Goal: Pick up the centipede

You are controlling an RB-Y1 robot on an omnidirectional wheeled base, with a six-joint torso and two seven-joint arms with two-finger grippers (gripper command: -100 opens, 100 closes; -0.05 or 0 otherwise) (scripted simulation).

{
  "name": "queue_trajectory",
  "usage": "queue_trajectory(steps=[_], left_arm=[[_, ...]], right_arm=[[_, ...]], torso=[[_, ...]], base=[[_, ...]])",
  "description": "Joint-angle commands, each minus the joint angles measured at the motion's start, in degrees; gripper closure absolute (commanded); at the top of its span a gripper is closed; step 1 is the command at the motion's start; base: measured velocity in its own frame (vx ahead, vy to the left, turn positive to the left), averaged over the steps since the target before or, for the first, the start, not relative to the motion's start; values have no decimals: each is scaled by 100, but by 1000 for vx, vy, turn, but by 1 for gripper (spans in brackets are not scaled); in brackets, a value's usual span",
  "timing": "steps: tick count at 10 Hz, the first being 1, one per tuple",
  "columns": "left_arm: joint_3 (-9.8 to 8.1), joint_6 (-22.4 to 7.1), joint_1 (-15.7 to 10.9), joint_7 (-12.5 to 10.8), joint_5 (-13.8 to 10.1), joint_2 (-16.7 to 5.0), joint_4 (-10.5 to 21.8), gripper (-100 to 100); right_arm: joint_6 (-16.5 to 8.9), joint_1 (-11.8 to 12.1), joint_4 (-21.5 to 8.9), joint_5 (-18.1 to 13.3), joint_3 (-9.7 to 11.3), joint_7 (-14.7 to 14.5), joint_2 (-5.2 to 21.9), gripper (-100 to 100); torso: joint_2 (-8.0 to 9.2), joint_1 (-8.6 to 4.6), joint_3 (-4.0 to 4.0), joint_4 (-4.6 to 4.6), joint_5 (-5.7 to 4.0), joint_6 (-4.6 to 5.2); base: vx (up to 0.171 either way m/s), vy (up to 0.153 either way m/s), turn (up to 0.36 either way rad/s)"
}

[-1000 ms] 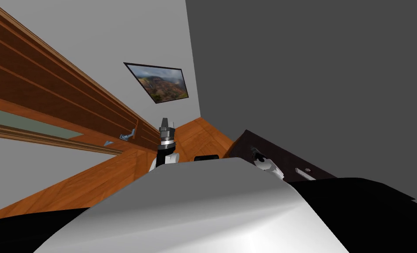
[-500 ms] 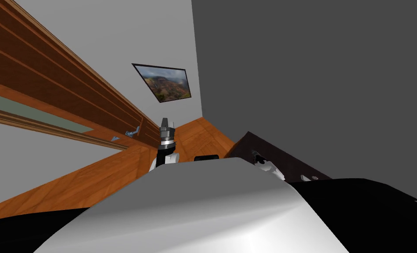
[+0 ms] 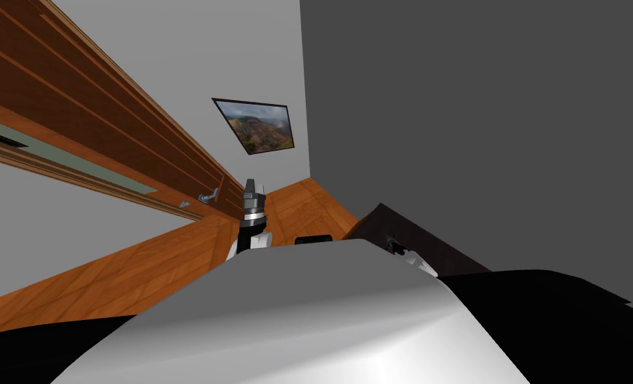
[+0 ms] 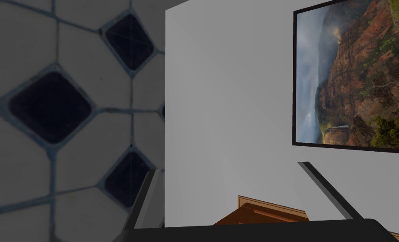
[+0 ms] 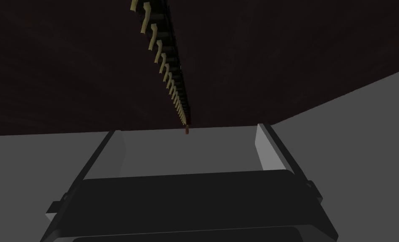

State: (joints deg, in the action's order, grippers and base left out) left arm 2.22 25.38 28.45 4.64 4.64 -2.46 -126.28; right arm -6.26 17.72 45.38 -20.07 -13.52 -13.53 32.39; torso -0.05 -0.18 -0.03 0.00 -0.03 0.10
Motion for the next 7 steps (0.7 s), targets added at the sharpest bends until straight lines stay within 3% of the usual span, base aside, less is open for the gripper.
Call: queue_trajectory(steps=[1,3,4,5,7], left_arm=[[0,0,0,0,0,0,0,0],[0,0,0,0,0,0,0,0],[0,0,0,0,0,0,0,0],[0,0,0,0,0,0,0,0],[-1,0,0,0,0,0,0,0]], right_arm=[[1,-65,-210,-69,-8,-35,-5,-100],[-46,-18,-115,-29,25,-19,7,-100],[-43,-22,-123,-31,25,-21,8,0],[-54,-153,-148,-226,-86,-105,-143,-100],[-65,-285,-174,-421,-197,-189,-293,-100]], torso=[[0,0,0,0,0,0],[2,10,1,1,2,1],[3,14,2,1,3,1],[4,15,3,1,3,1],[2,-12,1,1,-2,1]], base=[[9,-24,43],[4,-6,6],[0,0,0],[2,-53,-106],[4,-42,-49]])
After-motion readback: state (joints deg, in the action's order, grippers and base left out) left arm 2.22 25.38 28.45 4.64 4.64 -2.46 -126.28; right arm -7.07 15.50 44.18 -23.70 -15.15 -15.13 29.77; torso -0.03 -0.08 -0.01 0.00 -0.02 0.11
